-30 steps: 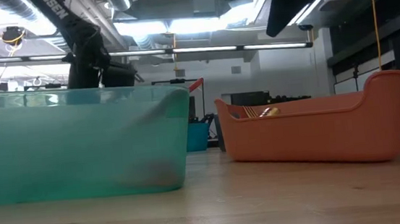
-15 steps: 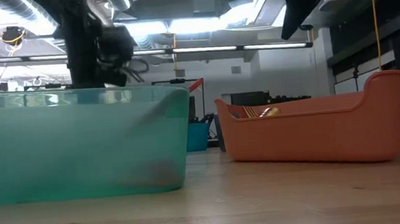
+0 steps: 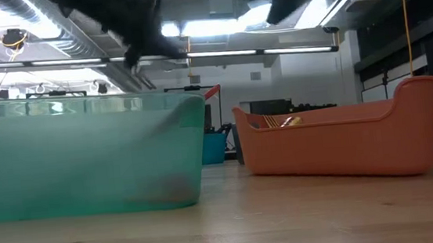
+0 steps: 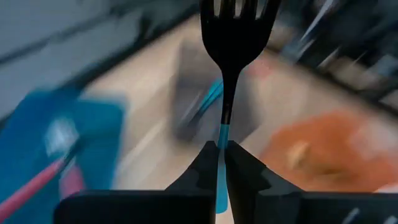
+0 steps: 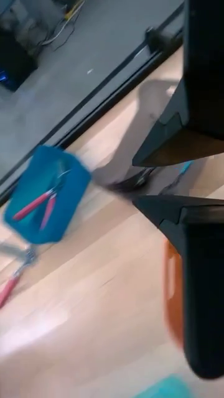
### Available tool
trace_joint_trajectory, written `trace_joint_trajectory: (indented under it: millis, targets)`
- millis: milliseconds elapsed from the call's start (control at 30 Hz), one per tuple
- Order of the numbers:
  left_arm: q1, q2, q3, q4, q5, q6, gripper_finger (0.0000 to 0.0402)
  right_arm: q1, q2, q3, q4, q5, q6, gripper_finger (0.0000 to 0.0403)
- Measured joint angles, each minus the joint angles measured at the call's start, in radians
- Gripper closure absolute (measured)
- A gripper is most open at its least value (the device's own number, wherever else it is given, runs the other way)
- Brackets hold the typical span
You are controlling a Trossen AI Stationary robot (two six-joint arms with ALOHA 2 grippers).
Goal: Sort silverware by color (type)
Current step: Put the blue fork into the black bin
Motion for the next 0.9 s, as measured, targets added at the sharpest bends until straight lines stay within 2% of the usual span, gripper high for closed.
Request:
trace_joint_trajectory:
  millis: [200, 400, 567, 900]
  targets:
    - [-0.102, 0.043, 0.0, 0.284, -0.057, -0.001, 0.0392, 0.0, 0.0, 0.0, 0.247, 0.0, -0.145, 0.0329]
    - [-0.183, 0.075, 0.0, 0.413, -0.115, -0.019, 0.0392, 0.0, 0.0, 0.0, 0.448, 0.0, -0.287, 0.0329]
    - [-0.239, 0.103, 0.0, 0.515, -0.147, -0.021, 0.0392, 0.0, 0.0, 0.0, 0.514, -0.002, -0.328, 0.0329]
    - [-0.281, 0.103, 0.0, 0.599, -0.2, -0.018, 0.0392, 0.0, 0.0, 0.0, 0.529, -0.072, -0.329, 0.0329]
